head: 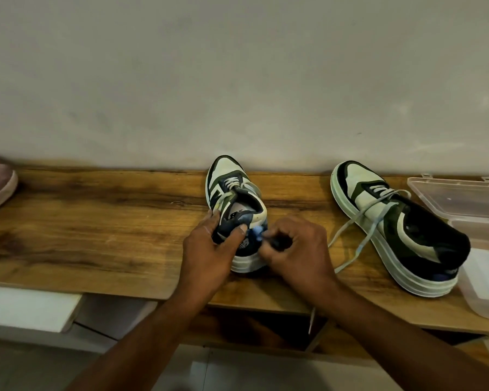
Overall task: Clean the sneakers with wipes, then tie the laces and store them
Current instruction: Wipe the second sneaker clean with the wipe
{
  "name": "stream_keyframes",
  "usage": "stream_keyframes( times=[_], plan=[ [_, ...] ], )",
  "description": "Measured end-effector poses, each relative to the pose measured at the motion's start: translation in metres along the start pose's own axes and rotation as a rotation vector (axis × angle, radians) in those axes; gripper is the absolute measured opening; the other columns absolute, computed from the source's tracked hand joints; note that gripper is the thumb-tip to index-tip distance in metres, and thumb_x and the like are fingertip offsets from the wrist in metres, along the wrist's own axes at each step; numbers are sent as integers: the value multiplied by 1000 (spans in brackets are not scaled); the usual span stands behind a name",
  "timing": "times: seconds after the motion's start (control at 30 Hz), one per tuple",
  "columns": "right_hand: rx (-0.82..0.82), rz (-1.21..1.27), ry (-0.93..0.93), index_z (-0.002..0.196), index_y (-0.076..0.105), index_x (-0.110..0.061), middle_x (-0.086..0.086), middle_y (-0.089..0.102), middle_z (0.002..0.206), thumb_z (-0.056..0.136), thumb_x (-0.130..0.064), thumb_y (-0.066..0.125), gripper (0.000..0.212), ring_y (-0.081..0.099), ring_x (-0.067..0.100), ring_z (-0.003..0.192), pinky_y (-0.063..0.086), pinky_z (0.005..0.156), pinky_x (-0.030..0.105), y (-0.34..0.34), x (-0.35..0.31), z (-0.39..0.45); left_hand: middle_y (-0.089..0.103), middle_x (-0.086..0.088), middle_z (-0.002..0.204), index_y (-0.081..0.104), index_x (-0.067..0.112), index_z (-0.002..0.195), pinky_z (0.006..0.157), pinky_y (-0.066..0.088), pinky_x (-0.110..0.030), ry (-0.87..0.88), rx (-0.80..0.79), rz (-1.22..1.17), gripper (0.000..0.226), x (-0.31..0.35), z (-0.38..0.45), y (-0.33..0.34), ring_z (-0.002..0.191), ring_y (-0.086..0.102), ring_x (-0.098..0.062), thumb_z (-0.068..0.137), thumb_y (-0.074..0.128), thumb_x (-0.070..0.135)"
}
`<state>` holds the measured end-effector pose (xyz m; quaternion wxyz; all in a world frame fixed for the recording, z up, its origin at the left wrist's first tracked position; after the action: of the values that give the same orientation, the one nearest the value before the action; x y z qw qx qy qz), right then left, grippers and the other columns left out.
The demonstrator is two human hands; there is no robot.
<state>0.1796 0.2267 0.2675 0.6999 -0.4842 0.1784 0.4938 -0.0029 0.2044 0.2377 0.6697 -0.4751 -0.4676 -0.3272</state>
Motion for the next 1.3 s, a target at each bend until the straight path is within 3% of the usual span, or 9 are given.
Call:
stream_keyframes(
  times=[0.17,0.27,0.4,0.53,0.7,0.8,0.93,1.07,1.3],
  plan=[
    [105,37,191,85,78,-21,-14,71,82,76,-7,82,18,68,3,74,61,70,29,-9,31,9,67,25,110,57,59,100,89,56,-18,9,0,16,39,6,-1,1,106,65,7,94,75,25],
    [96,4,11,85,76,-16,-10,70,85,75,-5,81,16,66,4,77,58,68,26,-4,-1,1,63,28,106,53,60,98,84,54,-11,10,2,28,40,6,-2,1,101,63,11,95,73,25],
    [-44,-10,-208,88,75,-11,-2,69,91,77,-1,79,15,63,6,81,55,70,23,18,-37,-10,68,14,116,56,54,108,92,54,-22,24,15,34,33,6,-1,0,108,65,-2,94,73,29],
    [142,25,-54,88,76,-15,-8,71,88,77,-4,80,16,67,5,78,57,69,24,-6,-11,3,66,7,132,66,29,133,95,56,-24,9,-25,40,40,2,1,4,120,63,-7,94,73,36],
    [319,80,119,86,76,-16,-10,71,83,78,-4,80,15,68,6,73,58,65,24,-22,9,6,66,12,127,67,30,128,89,55,-15,42,-45,71,34,4,2,9,113,63,1,95,71,35],
    [254,59,-15,90,76,-13,-6,72,89,79,-2,80,16,68,6,80,58,70,24,-15,-11,5,65,10,131,62,29,138,97,57,-29,56,-59,98,46,3,1,9,118,63,-4,95,67,45],
    [124,26,-197,93,76,-8,0,72,96,78,1,81,18,68,7,87,59,75,26,-1,-36,4,67,10,125,66,30,132,95,59,-35,54,-77,99,37,3,1,8,112,65,-4,96,66,35],
    [200,32,-56,93,75,-13,-6,70,92,80,-3,79,17,68,6,83,60,70,27,-16,-14,11,66,9,126,65,28,133,98,58,-34,52,-127,92,41,5,0,13,114,65,-3,92,71,30],
    [397,88,151,87,75,-16,-9,71,84,80,-5,78,14,68,6,73,58,64,24,-38,10,9,60,14,131,62,33,132,104,54,-36,86,-106,81,54,10,-2,17,122,59,-2,79,65,46]
  ],
)
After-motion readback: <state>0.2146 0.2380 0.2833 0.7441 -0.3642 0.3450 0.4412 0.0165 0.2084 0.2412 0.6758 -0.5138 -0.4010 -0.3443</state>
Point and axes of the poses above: each hand's wrist, its own z-axis towards the middle knuckle, its own y-axis out of the palm, x = y × z, the point moved 10 cm from there along z, towards the middle knuckle
